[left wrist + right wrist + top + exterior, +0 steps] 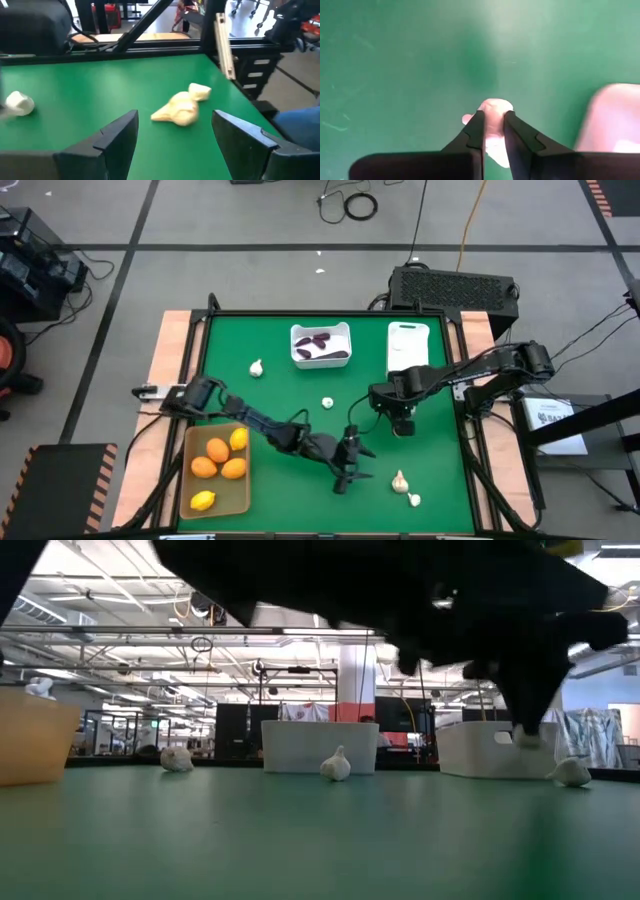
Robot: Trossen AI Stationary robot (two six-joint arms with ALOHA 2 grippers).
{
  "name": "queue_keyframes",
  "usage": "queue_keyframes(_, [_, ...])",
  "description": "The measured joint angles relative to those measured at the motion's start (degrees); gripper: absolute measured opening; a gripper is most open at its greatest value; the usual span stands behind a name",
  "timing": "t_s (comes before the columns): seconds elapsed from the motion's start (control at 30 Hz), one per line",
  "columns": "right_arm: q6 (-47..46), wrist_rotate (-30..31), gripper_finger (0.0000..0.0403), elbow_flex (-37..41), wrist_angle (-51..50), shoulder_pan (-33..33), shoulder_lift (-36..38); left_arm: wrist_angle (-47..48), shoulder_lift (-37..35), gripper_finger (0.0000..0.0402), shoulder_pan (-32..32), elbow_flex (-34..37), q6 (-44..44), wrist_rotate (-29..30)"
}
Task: Sort produce into baskets
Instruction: Put the white garlic into the right white bin
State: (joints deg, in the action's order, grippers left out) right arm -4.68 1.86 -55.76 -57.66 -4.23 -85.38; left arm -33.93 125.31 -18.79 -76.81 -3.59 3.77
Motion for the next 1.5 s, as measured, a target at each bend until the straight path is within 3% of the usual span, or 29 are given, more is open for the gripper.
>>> queue_keyframes(0.23, [1.53, 11.18, 0.0042, -8.66, -11.38, 0.16, 1.28, 0.48, 7.33, 0.0260, 2.30, -7.65, -0.52, -3.12])
queue_keyframes(0.4, [5.58, 15.51, 0.0042, -9.52, -11.50, 4.82, 7.06, 0.52, 11.05, 0.0260, 2.60, -12.73, -0.56, -3.62])
queue_keyframes(0.63, [5.87, 14.59, 0.0043, -6.62, -7.05, 18.46, 14.91, 2.53, 15.99, 0.0260, 2.61, -21.51, -0.53, -5.82])
queue_keyframes(0.8, [6.39, 12.32, 0.0043, -3.67, -4.40, 27.12, 14.49, 7.98, 19.04, 0.0260, 2.57, -27.05, -0.16, -6.26])
queue_keyframes(1.0, [7.90, 11.60, 0.0048, -1.87, 0.30, 33.93, 12.82, 7.77, 19.81, 0.0260, 2.60, -29.92, 0.26, -7.69])
queue_keyframes(1.23, [8.65, 8.40, 0.0114, -1.87, 0.93, 38.29, 12.09, 7.65, 20.13, 0.0261, 2.00, -30.02, 1.00, -8.32])
queue_keyframes(1.5, [8.73, 6.79, 0.0209, -1.87, 0.48, 40.24, 12.09, 0.74, 23.22, 0.0261, 1.89, -29.93, -0.42, -9.96])
